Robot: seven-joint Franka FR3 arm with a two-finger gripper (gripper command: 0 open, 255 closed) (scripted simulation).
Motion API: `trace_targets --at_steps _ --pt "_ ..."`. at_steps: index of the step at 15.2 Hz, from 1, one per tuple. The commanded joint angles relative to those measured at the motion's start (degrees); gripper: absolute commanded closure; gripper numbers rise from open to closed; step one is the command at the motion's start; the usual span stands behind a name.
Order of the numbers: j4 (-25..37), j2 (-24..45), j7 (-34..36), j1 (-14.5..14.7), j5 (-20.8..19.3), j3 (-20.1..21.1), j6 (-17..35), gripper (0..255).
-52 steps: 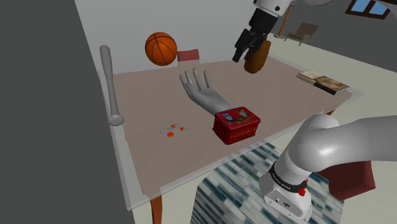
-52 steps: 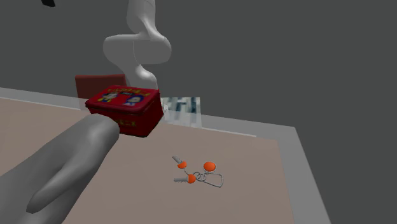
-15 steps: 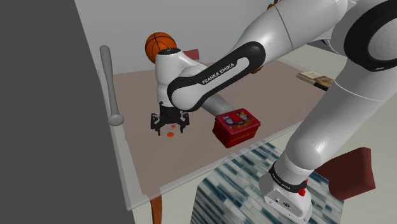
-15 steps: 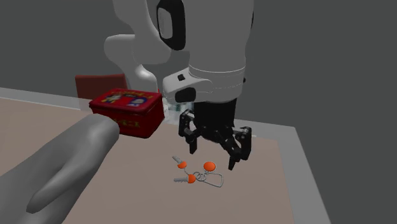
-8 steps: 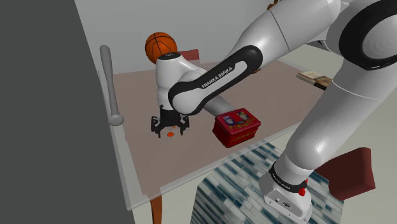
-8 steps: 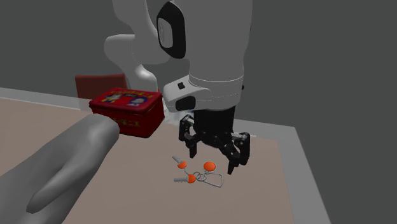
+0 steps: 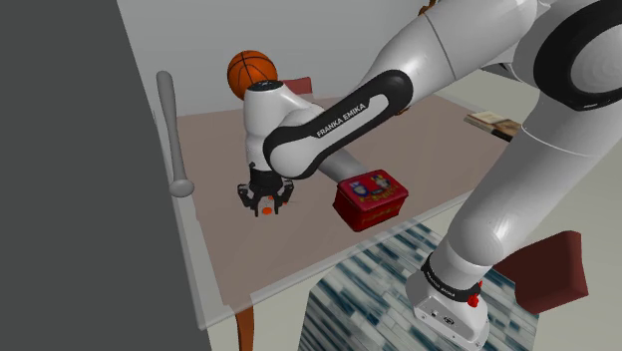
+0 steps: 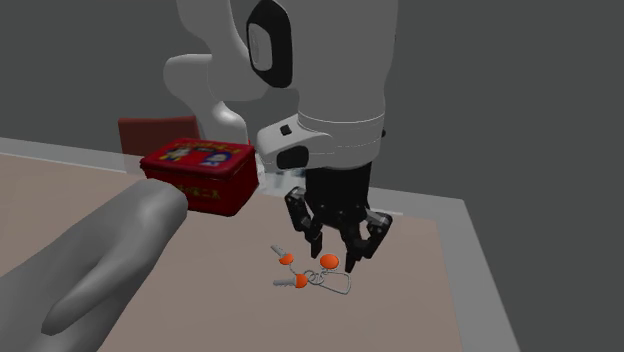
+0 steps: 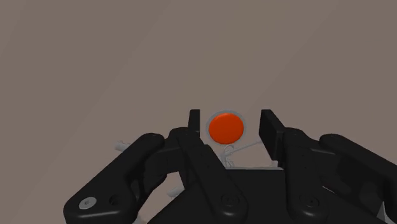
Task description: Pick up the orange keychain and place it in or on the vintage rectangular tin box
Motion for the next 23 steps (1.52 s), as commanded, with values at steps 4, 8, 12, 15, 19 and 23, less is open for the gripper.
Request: trace_targets --at_steps 4,8,12,15,19,23 --pt "-0.25 0.46 0.09 -0.03 -0.11 -0.02 -0.04 255" --pt "0.92 -1.96 -1.27 -0.06 1.77 -0.12 -3.17 255" --pt "2.29 -4.13 -2.39 -0.05 3.28 -0.35 -6.35 255" --pt "3.45 -5.59 -3.08 -0.02 4.19 -0.61 -8.74 255" --pt "5.17 -7.31 -3.83 0.02 5.16 -0.99 -11.92 255" --pt "7.08 -8.78 -4.41 0.03 5.89 -1.4 -15.1 255"
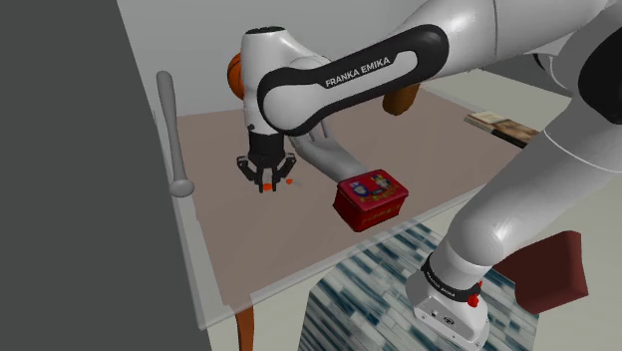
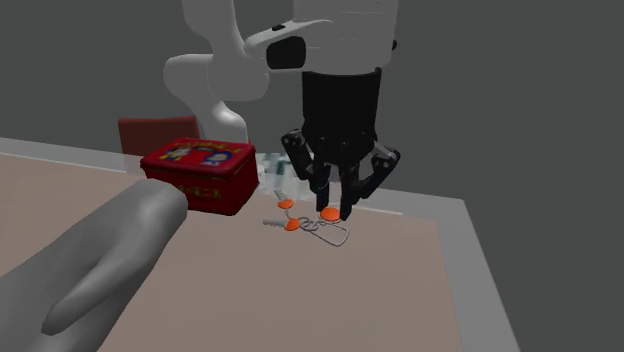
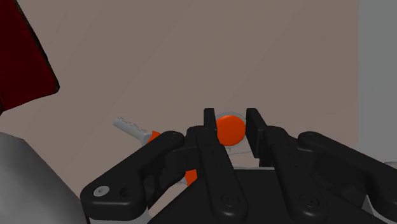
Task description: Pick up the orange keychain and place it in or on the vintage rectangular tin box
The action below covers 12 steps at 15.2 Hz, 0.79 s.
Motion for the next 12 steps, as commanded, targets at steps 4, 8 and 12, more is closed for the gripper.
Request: trace_targets --at_steps 4,8,12 --pt "2.65 -1.45 -0.49 0.0 0.63 -0.47 -3.94 255" --pt "4.93 -2.41 -0.81 -0.03 0.98 -0.87 -7.07 255" --pt "7.4 -3.13 -1.01 -0.09 1.19 -1.23 -10.18 255"
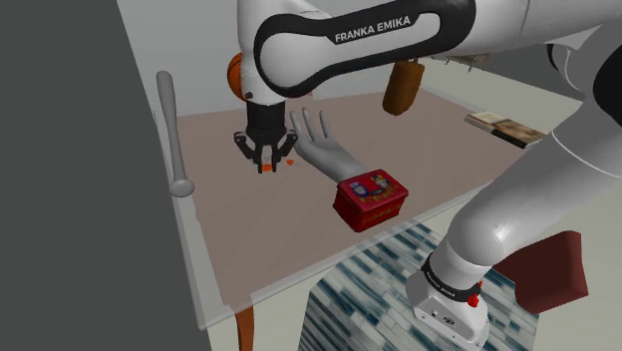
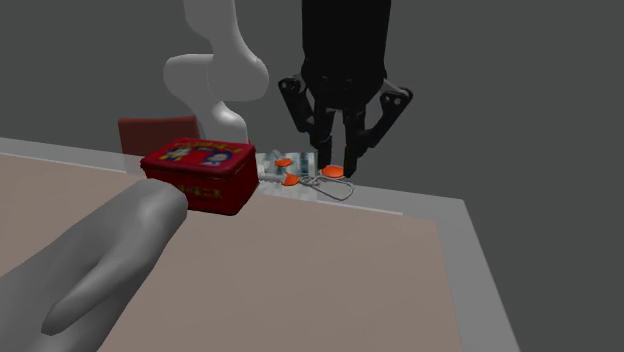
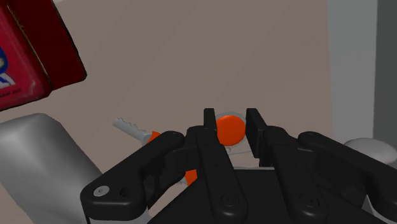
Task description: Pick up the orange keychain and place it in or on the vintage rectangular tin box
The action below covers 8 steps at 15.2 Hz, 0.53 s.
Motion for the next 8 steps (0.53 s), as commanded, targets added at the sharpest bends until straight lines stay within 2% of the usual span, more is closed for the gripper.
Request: trace_targets --at_steps 1,2,8 --pt "1.34 -0.3 -0.12 -0.05 0.07 -0.2 -1.64 255" --pt "1.81 -0.39 -0.14 -0.07 0.09 -0.26 -2.19 255" --pt "-10.68 -15.03 -8.38 1.17 5.56 -6.37 -3.92 255"
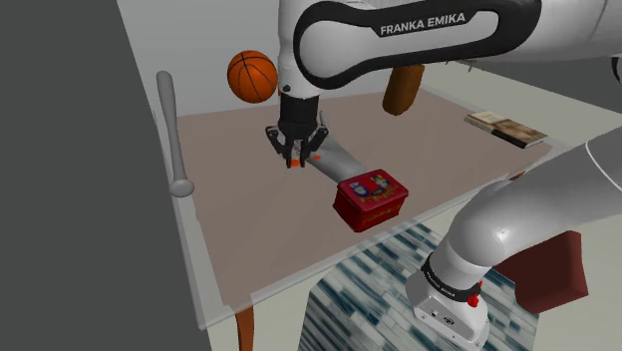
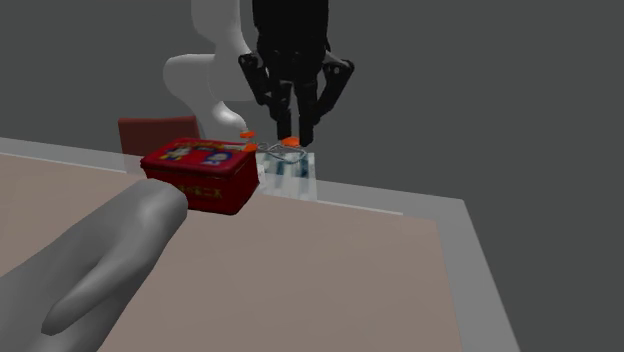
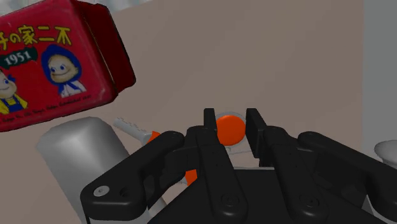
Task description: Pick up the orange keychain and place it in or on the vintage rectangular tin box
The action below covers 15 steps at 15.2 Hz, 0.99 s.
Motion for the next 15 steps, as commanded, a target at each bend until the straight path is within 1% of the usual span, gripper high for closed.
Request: trace_targets --at_steps 1,4,8,14,15 --pt "-4.04 -4.77 -2.34 0.68 1.27 -2.02 -0.82 255" --pt "-9.29 -11.54 -5.61 1.54 2.0 -5.29 -2.7 255" --pt "-15.51 -20.41 -9.49 2.38 1.54 -9.73 -5.95 255" --pt "-22.99 -33.54 -14.94 2.38 -1.82 -16.7 -12.41 255" --pt "-23.58 -34.79 -15.48 2.28 -2.3 -17.4 -13.12 255"
